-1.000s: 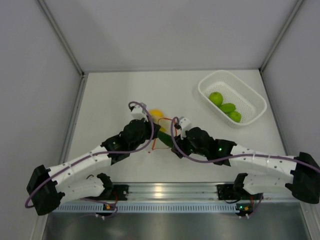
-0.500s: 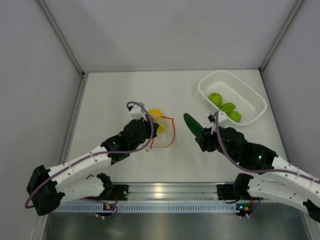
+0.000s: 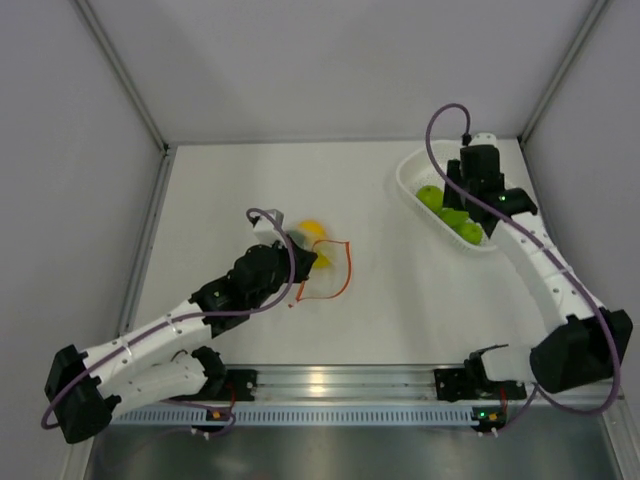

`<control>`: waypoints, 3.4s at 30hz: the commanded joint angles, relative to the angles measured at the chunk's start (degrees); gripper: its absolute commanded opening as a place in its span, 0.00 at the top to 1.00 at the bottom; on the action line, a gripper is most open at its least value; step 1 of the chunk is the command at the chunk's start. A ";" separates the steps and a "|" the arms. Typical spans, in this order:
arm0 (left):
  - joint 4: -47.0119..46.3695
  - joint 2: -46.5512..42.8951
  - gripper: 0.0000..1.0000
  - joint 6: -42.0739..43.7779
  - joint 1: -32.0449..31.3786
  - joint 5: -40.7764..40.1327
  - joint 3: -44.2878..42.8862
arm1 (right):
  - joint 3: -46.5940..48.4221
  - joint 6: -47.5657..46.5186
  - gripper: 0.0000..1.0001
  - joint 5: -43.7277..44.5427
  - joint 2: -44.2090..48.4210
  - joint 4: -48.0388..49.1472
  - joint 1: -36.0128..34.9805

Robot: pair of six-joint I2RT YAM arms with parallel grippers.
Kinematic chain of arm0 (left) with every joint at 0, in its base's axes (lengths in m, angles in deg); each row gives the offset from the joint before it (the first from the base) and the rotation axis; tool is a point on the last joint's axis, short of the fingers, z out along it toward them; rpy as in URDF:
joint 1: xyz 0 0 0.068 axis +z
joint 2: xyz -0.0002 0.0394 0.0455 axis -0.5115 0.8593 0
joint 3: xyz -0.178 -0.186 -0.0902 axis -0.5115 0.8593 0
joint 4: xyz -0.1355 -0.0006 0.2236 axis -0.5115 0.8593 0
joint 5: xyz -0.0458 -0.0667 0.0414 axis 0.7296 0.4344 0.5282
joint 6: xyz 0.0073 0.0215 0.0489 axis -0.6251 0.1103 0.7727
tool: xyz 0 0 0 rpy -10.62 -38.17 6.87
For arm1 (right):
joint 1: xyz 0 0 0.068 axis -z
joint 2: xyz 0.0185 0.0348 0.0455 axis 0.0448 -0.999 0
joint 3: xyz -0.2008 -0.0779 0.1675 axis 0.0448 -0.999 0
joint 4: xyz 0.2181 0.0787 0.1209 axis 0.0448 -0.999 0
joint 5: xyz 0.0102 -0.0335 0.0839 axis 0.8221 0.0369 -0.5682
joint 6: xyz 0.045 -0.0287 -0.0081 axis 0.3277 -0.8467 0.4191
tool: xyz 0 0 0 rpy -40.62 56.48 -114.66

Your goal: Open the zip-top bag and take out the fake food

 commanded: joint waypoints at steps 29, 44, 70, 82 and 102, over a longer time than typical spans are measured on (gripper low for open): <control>-1.18 -0.94 1.00 -0.75 0.14 11.23 -2.56 | 34.26 -8.77 0.03 -11.84 -37.17 -16.00 23.56; -5.05 3.28 1.00 -7.87 -0.47 6.84 -7.13 | -0.97 10.57 0.19 -41.81 -3.78 21.17 12.50; -16.12 4.87 1.00 -19.64 -1.97 -2.39 -3.36 | -19.27 39.31 0.57 1.25 -12.37 45.00 -34.36; -17.18 3.20 1.00 -20.62 -2.50 -2.75 -0.37 | -12.85 39.75 0.52 7.76 -26.00 42.45 -33.66; -16.83 1.18 1.00 -17.81 -2.41 -2.74 5.78 | -6.70 43.62 0.21 -2.25 -39.80 44.64 -30.50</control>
